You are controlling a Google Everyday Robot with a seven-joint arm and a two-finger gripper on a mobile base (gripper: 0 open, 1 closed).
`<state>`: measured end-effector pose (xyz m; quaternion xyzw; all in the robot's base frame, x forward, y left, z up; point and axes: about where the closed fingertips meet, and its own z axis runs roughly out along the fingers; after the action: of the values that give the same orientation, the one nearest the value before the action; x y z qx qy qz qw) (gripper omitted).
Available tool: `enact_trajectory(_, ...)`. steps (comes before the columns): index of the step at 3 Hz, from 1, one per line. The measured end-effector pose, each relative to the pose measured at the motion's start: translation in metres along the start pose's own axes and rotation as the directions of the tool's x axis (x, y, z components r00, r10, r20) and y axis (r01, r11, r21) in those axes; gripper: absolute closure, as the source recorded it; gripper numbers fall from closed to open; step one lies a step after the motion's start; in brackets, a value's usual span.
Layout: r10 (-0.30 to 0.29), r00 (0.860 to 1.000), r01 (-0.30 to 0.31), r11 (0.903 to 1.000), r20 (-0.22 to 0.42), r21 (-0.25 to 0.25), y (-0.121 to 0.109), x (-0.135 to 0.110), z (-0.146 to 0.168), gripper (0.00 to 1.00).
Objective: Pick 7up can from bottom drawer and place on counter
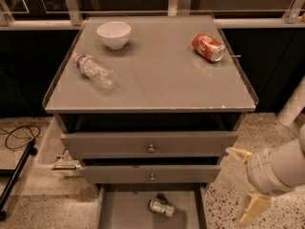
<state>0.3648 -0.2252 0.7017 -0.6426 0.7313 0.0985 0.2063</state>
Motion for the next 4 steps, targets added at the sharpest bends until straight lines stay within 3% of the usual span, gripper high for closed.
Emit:
enact_trajectory(1, 0.051, 0.999, -0.050, 0.9957, 0.014, -0.078, 0.019, 0.041, 0.057, 0.00)
enact_trajectory(2, 0.051, 0.999, -0.050, 0.9957, 0.014, -0.078, 0.019, 0.041, 0.057, 0.00)
enact_trajectory(3, 0.087, 0.996, -0.083, 0.9903, 0.033, -0.111, 0.020, 0.055, 0.092, 0.00)
enact_trajectory(4, 0.142, 0.987, -0.130, 0.9820, 0.080, -0.137, 0.012, 0.085, 0.150, 0.00)
